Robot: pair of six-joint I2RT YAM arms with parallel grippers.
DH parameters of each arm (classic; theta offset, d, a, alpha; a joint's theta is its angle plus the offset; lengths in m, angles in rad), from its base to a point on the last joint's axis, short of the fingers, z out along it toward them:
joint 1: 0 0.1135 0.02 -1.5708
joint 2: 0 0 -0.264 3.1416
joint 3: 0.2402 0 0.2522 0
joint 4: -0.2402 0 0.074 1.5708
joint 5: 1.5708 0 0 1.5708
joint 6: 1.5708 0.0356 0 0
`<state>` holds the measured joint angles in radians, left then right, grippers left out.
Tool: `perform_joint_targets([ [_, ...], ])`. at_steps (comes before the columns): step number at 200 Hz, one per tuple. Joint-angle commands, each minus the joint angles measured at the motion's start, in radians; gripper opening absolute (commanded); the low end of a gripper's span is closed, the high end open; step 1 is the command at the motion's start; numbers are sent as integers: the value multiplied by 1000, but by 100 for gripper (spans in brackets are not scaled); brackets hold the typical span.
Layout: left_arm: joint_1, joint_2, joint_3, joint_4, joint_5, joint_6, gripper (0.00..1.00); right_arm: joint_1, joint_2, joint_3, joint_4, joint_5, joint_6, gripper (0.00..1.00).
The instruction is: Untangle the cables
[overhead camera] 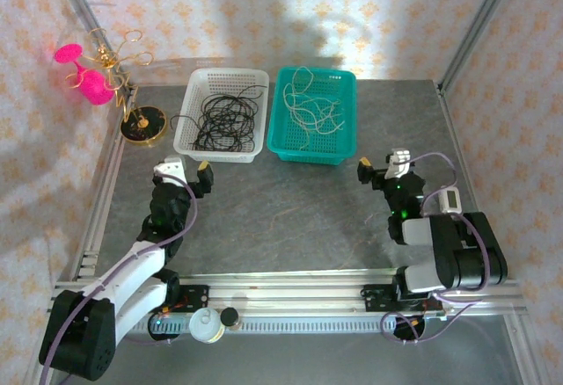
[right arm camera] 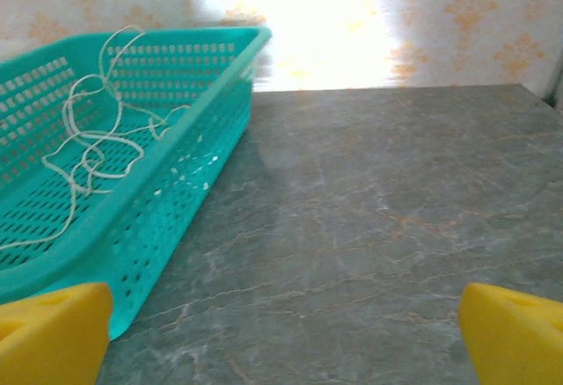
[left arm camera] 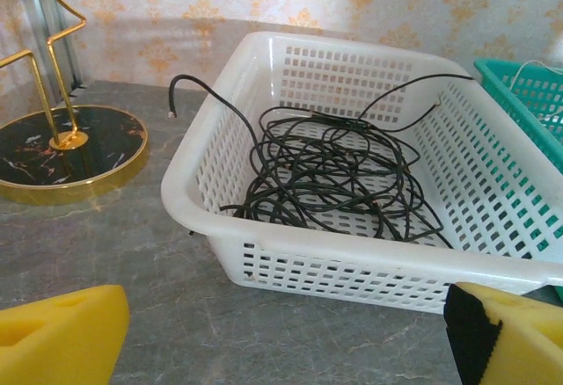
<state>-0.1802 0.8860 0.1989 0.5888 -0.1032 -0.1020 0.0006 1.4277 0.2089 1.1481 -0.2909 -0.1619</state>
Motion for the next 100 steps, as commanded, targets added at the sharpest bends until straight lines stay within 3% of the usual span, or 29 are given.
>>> perform_joint_targets([
  [1,13,-2,-13,95,-42,42,95,-10,26,13,48,-37,40,100],
  [25,25,28,-78,216,-96,82,97,-18,58,76,-36,-42,51,100],
  [48,78,107,-119,355,-63,64,98,-21,52,69,-31,-43,49,100],
  [80,120,290,-143,621,3,66,99,-1,18,-16,86,-12,35,100],
  [100,142,386,-96,661,64,78,99,38,-1,-121,256,43,7,100],
])
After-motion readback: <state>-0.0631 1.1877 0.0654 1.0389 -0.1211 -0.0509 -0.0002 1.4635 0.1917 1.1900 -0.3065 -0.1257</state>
